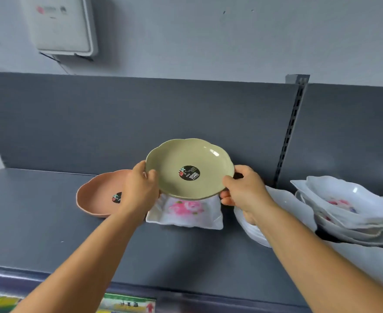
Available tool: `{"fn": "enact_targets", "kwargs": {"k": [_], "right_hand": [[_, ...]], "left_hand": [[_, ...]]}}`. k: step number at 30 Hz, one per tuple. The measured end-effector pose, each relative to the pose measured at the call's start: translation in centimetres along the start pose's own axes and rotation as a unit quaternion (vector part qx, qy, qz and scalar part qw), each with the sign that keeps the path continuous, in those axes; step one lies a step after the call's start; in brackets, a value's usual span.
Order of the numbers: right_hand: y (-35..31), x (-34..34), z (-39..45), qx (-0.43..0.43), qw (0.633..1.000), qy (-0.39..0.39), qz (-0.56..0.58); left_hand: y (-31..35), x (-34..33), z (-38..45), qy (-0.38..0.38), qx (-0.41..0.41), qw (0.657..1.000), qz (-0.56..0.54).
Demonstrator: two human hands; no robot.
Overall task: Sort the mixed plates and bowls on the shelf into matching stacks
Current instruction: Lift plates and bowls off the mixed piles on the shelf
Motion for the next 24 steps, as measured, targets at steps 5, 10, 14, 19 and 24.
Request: {"fn": "enact_targets", "kwargs": {"k": [5,10,14,19,24], "right_hand": [[0.4,-9.4,0.6,0.038,0.991,-0.098,-0.084],[1.0,-15.2,0.5,0.05,0.964,-0.155,-0.21],[2.0,-16.4,0.9,0.04,0.932,-0.16,-0.324],[2.1,-16.9,1.0,0.053,0.899,-0.17,-0.401],[2.3,-13.1,0.4,0.036,0.853,-0.135,-0.502]], "left_hand": [[-4.4,7.3,3.2,0.088,0.062,0.987,0.116],[-8.3,11.0,4.4,0.102,0.167,0.96,0.199],[-10.3,10.7,5.0,0.047,0.18,0.967,0.175],[-10.5,10.3,5.2,0.035,0.171,0.973,0.152],[-11.0,10.0,5.3,0.039,0.169,0.972,0.157]]}}
Point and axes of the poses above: each hand's wrist, its own z-axis towards the middle knuckle, its own x-axis out of the back of the hand, y = z × x, the point moved 6 cm from there along z, towards the middle knuckle, and after that the axes turned 7 degrees about x, right-handed, at the moved point
